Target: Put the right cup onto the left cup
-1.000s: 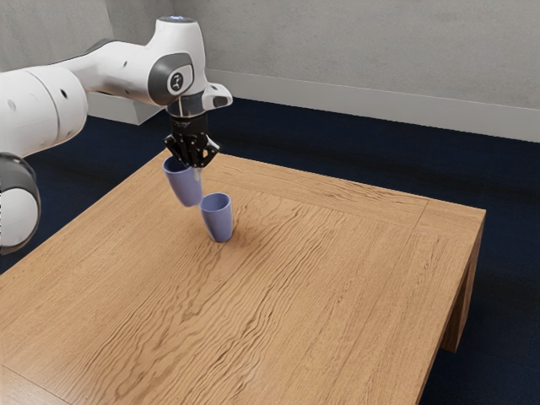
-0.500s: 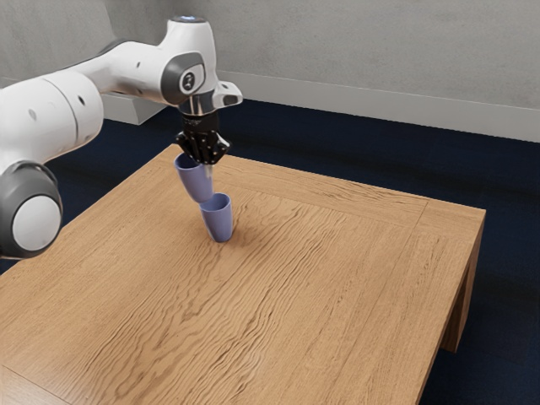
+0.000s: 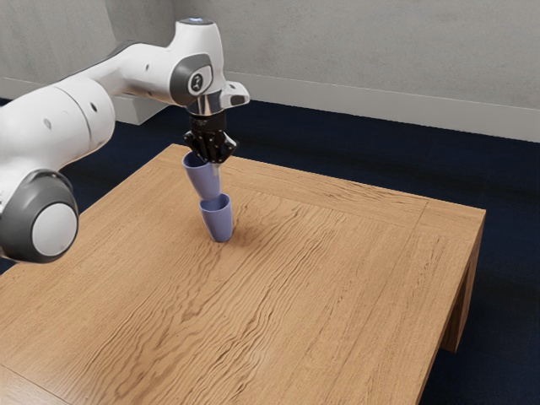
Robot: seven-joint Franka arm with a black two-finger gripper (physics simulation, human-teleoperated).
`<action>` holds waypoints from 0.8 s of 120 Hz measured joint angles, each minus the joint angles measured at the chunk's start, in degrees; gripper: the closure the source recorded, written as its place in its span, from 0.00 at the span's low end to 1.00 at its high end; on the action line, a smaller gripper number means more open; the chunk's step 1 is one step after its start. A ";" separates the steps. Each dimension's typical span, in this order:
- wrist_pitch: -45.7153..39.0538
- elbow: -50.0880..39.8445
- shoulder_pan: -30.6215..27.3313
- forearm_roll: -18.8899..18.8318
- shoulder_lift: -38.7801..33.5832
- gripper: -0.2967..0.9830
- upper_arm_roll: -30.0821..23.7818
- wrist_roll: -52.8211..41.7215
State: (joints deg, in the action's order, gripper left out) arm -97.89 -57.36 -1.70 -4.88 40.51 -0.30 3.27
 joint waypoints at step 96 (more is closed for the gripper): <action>0.00 1.70 0.13 -0.01 3.77 0.85 0.01 -0.86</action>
State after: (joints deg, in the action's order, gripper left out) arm -97.89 -55.66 -1.57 -4.89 44.29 -0.28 2.41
